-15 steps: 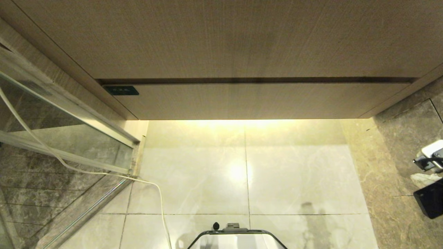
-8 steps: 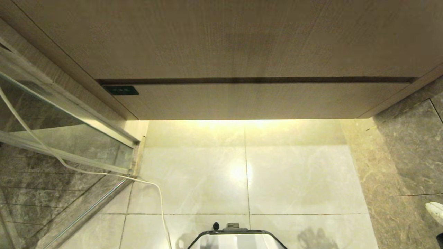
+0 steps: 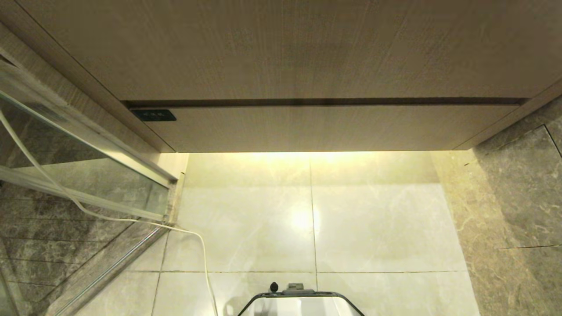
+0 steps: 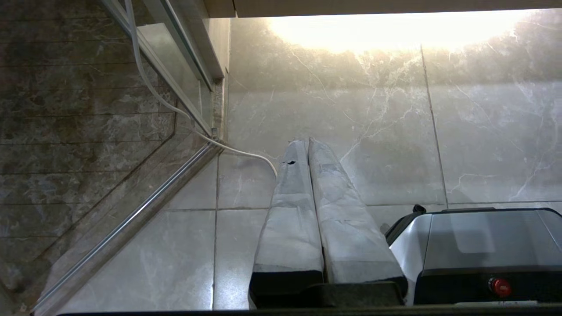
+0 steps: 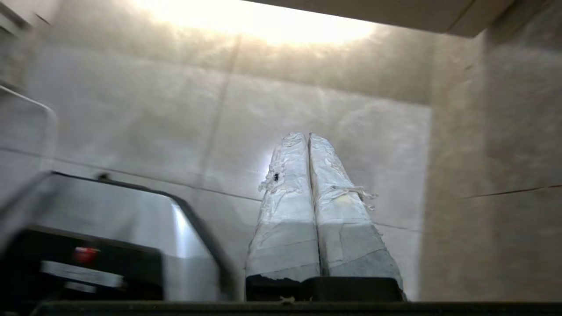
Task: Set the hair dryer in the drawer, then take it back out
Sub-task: Pull open the drawer
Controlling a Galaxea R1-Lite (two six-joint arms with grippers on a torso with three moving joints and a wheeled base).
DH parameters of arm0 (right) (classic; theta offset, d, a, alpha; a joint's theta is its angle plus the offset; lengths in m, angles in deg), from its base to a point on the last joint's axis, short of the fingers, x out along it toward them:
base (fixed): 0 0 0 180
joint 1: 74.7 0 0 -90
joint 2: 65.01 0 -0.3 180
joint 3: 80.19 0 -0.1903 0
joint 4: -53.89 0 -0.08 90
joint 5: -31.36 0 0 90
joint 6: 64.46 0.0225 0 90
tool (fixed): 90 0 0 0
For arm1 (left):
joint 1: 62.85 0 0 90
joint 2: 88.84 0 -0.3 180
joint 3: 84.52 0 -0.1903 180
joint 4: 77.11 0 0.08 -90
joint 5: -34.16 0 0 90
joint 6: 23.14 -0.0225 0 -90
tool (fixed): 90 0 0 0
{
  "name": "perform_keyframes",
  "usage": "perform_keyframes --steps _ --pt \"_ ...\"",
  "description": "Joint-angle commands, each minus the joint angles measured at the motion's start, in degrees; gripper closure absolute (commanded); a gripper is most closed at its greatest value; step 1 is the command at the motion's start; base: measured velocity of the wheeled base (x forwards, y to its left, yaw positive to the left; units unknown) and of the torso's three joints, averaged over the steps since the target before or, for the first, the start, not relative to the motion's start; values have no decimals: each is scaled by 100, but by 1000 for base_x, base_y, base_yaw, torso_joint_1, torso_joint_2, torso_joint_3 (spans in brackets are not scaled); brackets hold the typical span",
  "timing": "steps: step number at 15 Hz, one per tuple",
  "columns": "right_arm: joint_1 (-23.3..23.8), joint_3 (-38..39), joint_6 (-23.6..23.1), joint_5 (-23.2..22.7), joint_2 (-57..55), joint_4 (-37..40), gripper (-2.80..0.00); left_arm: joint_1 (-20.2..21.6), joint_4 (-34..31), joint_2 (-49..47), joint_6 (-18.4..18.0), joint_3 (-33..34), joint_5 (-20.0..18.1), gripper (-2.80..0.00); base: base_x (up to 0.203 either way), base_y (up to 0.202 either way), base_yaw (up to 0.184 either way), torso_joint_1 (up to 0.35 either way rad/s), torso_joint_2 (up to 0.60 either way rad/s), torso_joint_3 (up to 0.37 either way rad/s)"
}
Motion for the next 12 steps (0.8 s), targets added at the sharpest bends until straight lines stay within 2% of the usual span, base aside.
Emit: perform_keyframes --steps 1,12 --pt "-144 270 477 -103 1112 203 0 2 0 0 0 9 5 0 0 0 0 0 0 0" --pt "-144 271 644 -85 1112 189 0 2 0 0 0 0 5 0 0 0 0 0 0 0"
